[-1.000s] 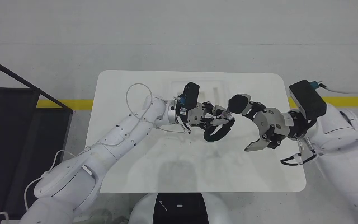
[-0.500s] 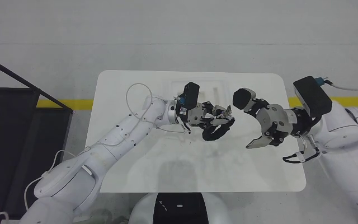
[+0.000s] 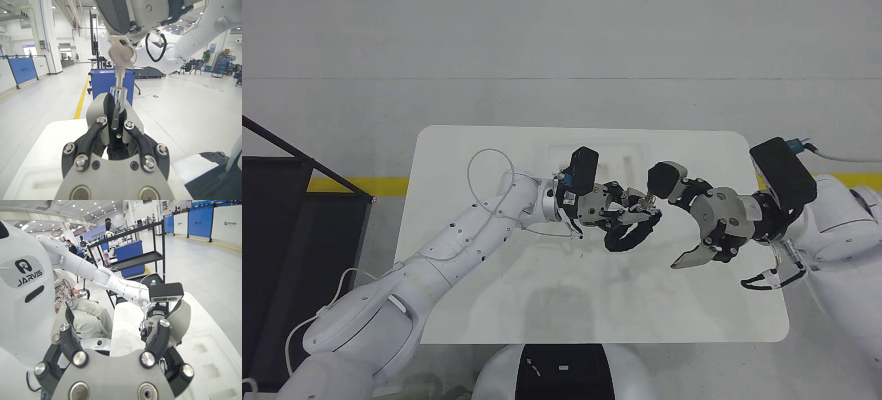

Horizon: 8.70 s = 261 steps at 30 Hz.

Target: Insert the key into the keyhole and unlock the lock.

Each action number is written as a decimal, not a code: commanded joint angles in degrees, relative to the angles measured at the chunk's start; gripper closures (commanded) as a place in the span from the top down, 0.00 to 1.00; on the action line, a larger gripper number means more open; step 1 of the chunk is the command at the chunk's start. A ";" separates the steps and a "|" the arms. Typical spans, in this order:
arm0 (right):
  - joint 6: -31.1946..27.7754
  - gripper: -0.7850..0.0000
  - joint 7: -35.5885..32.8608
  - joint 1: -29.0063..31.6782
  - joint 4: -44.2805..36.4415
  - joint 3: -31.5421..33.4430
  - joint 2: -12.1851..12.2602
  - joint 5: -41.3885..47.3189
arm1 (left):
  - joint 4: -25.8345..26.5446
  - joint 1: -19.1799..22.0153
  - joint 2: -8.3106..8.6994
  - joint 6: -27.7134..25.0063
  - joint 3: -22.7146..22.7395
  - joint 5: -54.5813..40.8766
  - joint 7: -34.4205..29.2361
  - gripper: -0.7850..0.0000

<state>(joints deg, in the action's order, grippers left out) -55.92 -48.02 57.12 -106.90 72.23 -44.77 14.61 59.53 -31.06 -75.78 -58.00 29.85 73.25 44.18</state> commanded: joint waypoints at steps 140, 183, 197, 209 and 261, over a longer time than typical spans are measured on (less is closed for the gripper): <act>16.15 0.78 12.41 11.39 -2.81 4.26 6.80 -34.05 | 0.00 0.00 0.00 0.00 0.00 0.00 0.00 0.00; 18.17 0.00 7.09 13.44 -0.88 6.87 6.18 -32.61 | 0.00 0.00 0.00 0.00 0.00 0.00 0.00 0.41; 22.53 0.00 -3.77 14.48 -1.33 7.81 6.77 -32.47 | 0.00 0.00 0.00 0.00 0.00 0.00 0.00 0.51; 34.28 0.00 -22.48 4.39 1.80 -4.20 5.35 -34.62 | 1.77 -1.56 0.56 1.44 1.84 -0.76 -3.90 1.00; 15.66 1.00 22.80 19.48 8.29 23.88 5.34 -31.62 | 22.51 -2.89 19.92 0.00 16.93 -26.61 -50.86 1.00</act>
<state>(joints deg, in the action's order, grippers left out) -40.27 -25.22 76.59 -98.61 96.10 -39.43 -17.01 82.03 -33.95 -55.87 -58.00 46.78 46.66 -6.67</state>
